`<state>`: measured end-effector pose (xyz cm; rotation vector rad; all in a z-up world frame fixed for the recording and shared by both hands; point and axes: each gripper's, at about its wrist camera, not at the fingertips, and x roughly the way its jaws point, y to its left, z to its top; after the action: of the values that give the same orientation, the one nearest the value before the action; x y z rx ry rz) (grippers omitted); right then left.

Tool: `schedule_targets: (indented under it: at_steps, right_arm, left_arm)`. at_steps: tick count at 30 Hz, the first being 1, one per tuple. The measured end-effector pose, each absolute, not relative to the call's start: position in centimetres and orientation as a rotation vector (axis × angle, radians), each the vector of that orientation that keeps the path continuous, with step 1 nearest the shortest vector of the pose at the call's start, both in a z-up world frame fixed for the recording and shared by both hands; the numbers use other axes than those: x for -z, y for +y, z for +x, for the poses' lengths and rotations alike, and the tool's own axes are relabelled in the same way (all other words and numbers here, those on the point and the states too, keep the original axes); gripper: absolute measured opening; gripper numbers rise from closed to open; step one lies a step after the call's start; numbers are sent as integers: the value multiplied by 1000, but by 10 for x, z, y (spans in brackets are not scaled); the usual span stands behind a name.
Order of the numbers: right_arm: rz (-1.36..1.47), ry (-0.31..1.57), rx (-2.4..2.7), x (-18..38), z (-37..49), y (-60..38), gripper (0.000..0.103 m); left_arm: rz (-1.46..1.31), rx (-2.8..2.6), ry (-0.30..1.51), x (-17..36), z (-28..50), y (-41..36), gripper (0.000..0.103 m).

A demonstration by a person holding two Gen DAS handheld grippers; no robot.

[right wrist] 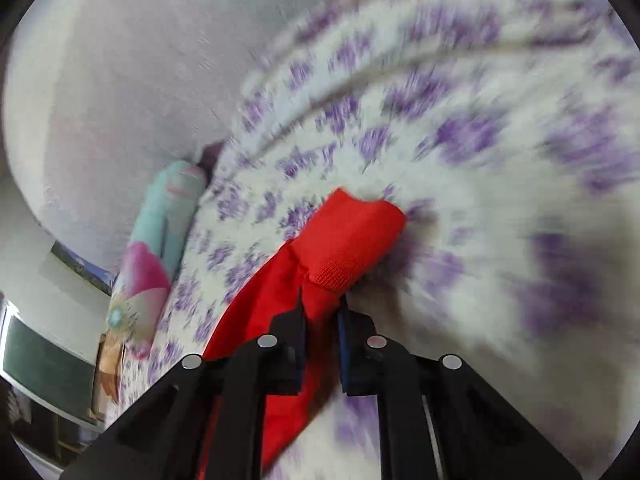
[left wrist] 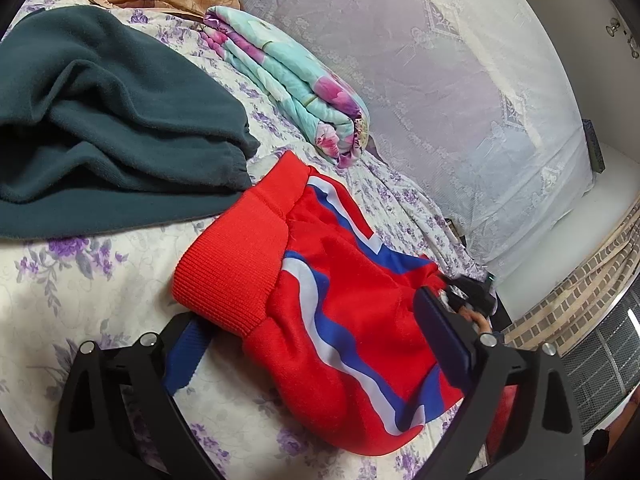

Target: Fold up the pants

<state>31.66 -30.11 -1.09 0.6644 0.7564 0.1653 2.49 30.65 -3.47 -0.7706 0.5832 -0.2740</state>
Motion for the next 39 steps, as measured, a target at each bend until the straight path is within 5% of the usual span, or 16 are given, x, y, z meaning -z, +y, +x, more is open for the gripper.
schedule_targets:
  at_steps: [7,9,11,13,23,28,30,32,39]
  right_arm:
    - [592,875,11,28,224,-372,14]
    - [485,822,19,21,213,-361,23]
    - [427,787,29,18,204,-347,62]
    - [393,766,24,18,199,-334,74]
    - [464,696,-33,15,179,-336,77]
    - [463,679,-25,11,152,-324,78]
    - [482,674,-33,11,142,-324,78]
    - [474,659,-26,6,131,-321,78]
    - [517,678,-11,8,90,-324,78]
  left_arm:
    - [-769,265,578,33,25,308,93]
    - [-718,195,584,24,25,309,93]
    - [-645,130,540,4,21,313,93]
    - [-585,94,479,-18,21,317,94]
    - [-193,70,844,-18,188,271,98]
    - [-321,245,973,16,220,267,96]
    - [-308,336,948,13,217,260,77]
    - [-318,329,922,13,216,264,42]
    - [-361,126,701,-15,226,298,30]
